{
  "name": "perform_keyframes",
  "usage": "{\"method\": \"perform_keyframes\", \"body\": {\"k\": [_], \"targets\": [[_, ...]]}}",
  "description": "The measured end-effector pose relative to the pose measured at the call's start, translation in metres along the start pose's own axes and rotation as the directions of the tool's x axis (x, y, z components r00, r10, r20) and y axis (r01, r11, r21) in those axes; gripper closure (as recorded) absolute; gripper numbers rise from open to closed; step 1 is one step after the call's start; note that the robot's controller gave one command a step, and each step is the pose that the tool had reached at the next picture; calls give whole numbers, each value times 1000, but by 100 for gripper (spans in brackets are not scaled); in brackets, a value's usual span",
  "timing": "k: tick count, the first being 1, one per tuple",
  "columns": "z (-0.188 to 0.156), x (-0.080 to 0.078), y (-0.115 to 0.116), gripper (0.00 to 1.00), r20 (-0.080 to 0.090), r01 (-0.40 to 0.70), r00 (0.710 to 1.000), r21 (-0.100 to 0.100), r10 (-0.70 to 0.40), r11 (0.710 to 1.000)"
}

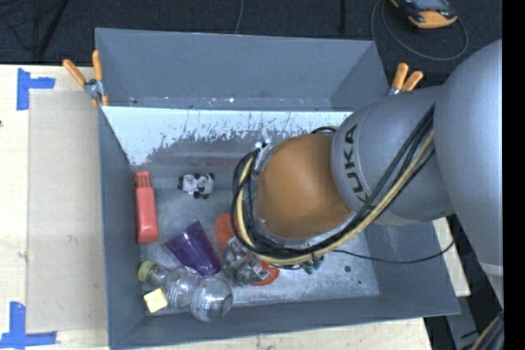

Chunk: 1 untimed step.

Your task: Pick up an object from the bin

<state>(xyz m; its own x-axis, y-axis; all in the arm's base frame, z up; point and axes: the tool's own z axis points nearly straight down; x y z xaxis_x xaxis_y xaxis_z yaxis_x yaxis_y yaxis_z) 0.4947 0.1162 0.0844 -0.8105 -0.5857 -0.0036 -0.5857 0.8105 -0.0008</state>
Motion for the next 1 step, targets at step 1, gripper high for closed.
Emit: {"method": "perform_keyframes", "body": {"k": [1], "targets": [[-47, -35, 7, 0, -3, 41, 999, -2, -41, 999]]}}
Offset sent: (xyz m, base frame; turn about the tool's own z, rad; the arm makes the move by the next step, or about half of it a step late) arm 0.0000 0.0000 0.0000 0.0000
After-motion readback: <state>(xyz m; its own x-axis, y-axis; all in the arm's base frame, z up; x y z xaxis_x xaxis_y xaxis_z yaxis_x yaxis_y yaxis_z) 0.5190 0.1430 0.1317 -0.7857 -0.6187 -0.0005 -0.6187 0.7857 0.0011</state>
